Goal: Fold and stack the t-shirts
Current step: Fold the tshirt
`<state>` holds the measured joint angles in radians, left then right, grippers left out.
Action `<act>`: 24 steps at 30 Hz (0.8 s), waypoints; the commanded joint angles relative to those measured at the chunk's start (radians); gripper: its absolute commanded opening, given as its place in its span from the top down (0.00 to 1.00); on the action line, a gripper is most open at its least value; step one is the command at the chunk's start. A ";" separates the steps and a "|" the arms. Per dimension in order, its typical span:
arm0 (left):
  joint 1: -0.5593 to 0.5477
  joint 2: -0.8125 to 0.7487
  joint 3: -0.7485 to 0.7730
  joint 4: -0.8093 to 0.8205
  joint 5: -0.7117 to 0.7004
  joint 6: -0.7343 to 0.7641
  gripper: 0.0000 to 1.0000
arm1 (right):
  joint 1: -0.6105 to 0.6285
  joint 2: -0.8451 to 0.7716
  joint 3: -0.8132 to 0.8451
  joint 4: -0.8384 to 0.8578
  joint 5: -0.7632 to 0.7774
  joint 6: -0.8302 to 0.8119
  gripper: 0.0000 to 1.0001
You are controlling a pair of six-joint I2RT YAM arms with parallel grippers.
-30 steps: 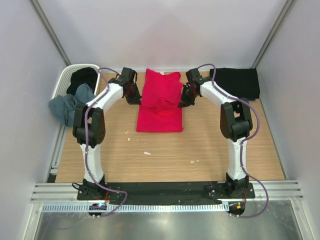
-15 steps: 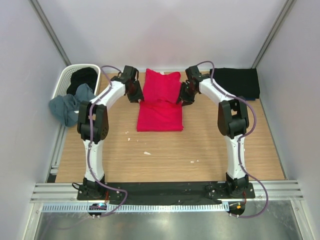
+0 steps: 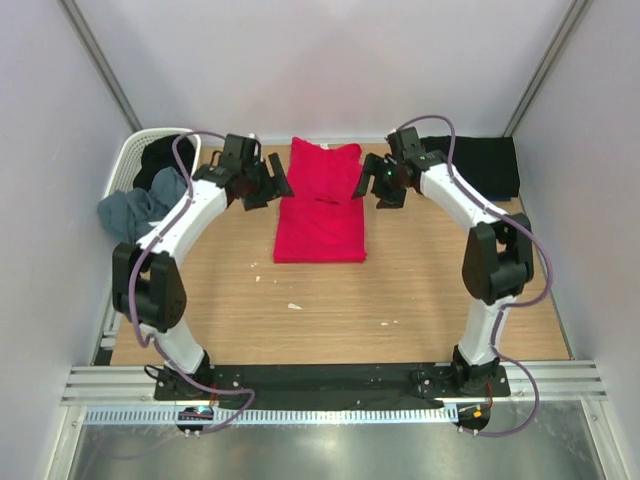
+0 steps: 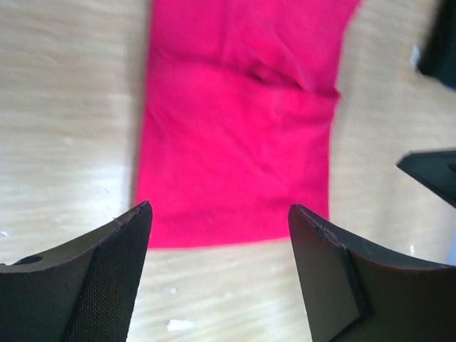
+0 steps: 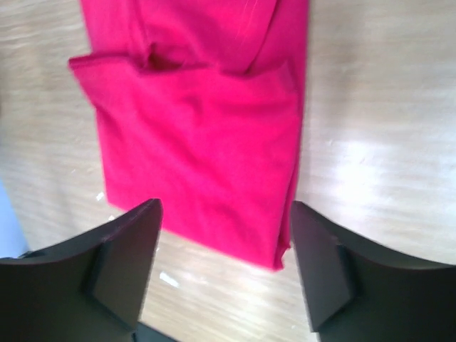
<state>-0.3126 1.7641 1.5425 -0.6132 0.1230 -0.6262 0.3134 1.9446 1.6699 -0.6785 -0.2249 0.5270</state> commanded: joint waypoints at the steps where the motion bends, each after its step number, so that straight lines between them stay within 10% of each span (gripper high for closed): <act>1: -0.040 -0.102 -0.139 0.139 0.112 -0.047 0.25 | 0.019 -0.117 -0.151 0.132 -0.073 0.051 0.25; 8: -0.059 -0.131 -0.341 0.286 0.168 -0.110 0.97 | 0.052 -0.196 -0.389 0.358 -0.123 0.126 0.78; 11: -0.059 -0.100 -0.351 0.296 0.184 -0.118 1.00 | 0.072 -0.171 -0.406 0.392 -0.107 0.137 0.98; 24: -0.059 0.021 -0.452 0.313 0.084 -0.095 1.00 | 0.099 -0.138 -0.565 0.379 0.010 0.125 0.99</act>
<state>-0.3756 1.7763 1.0908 -0.3370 0.2512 -0.7334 0.4095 1.7973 1.1091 -0.3271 -0.2634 0.6575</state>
